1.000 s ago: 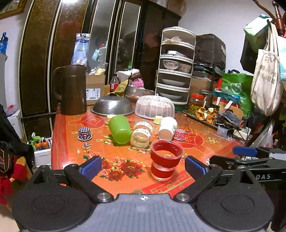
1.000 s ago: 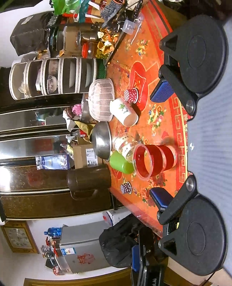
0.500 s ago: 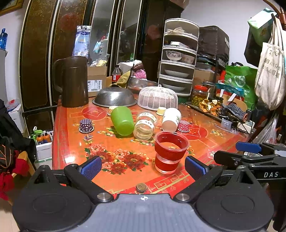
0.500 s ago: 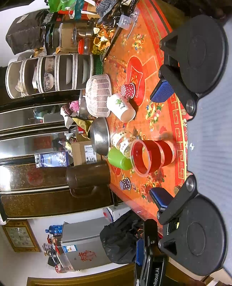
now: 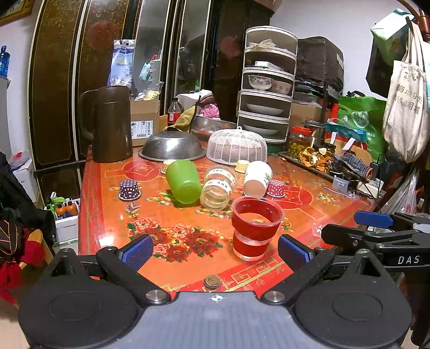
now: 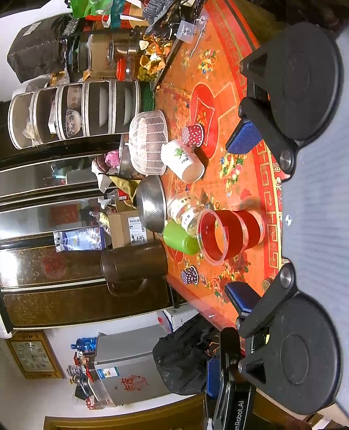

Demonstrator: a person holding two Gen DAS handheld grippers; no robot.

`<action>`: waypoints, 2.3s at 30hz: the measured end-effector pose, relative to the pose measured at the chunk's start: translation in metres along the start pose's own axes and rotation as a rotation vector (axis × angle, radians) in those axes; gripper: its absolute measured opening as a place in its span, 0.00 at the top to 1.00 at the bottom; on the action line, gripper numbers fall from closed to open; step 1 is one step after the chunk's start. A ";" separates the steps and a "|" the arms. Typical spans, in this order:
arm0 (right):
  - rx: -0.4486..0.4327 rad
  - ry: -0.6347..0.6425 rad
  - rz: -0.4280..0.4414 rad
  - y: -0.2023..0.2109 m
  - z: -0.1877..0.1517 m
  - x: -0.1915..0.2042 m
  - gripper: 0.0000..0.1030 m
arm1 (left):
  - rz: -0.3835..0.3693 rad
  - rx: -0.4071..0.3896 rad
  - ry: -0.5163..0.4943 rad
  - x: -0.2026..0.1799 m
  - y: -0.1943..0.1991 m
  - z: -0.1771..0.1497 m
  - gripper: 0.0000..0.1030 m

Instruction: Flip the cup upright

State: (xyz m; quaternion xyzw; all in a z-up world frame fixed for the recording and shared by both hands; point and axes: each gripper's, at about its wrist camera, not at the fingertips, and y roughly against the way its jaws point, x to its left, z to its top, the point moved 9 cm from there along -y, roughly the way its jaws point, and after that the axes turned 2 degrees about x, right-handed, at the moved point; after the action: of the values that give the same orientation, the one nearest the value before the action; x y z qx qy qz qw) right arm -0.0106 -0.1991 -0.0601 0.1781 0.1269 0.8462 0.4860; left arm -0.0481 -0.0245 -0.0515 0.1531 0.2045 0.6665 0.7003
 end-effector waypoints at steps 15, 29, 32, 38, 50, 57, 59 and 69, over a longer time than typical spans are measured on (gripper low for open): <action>0.002 0.001 0.009 -0.001 -0.001 0.001 0.01 | 0.010 0.007 0.002 0.003 -0.003 0.000 0.03; 0.002 -0.001 0.009 -0.001 -0.001 0.000 0.01 | 0.014 0.005 0.003 0.004 -0.003 -0.001 0.03; 0.002 -0.002 0.010 0.000 -0.001 0.000 0.01 | 0.014 0.005 0.004 0.004 -0.003 -0.001 0.03; -0.004 -0.004 0.009 0.001 0.000 -0.001 0.01 | 0.014 0.007 0.003 0.004 -0.003 -0.001 0.03; -0.007 -0.006 0.010 0.001 0.000 -0.001 0.01 | 0.015 0.006 0.004 0.004 -0.003 -0.001 0.03; -0.007 -0.007 0.010 0.001 0.000 -0.001 0.01 | 0.018 0.009 0.006 0.006 -0.004 0.000 0.03; -0.007 -0.006 0.010 0.001 0.000 -0.001 0.01 | 0.018 0.010 0.007 0.006 -0.004 0.000 0.03; -0.007 -0.006 0.012 0.001 -0.001 -0.001 0.01 | 0.019 0.011 0.006 0.006 -0.004 0.000 0.02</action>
State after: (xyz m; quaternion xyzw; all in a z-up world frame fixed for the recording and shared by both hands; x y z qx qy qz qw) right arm -0.0117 -0.2004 -0.0609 0.1797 0.1216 0.8491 0.4816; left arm -0.0439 -0.0184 -0.0539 0.1570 0.2089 0.6723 0.6926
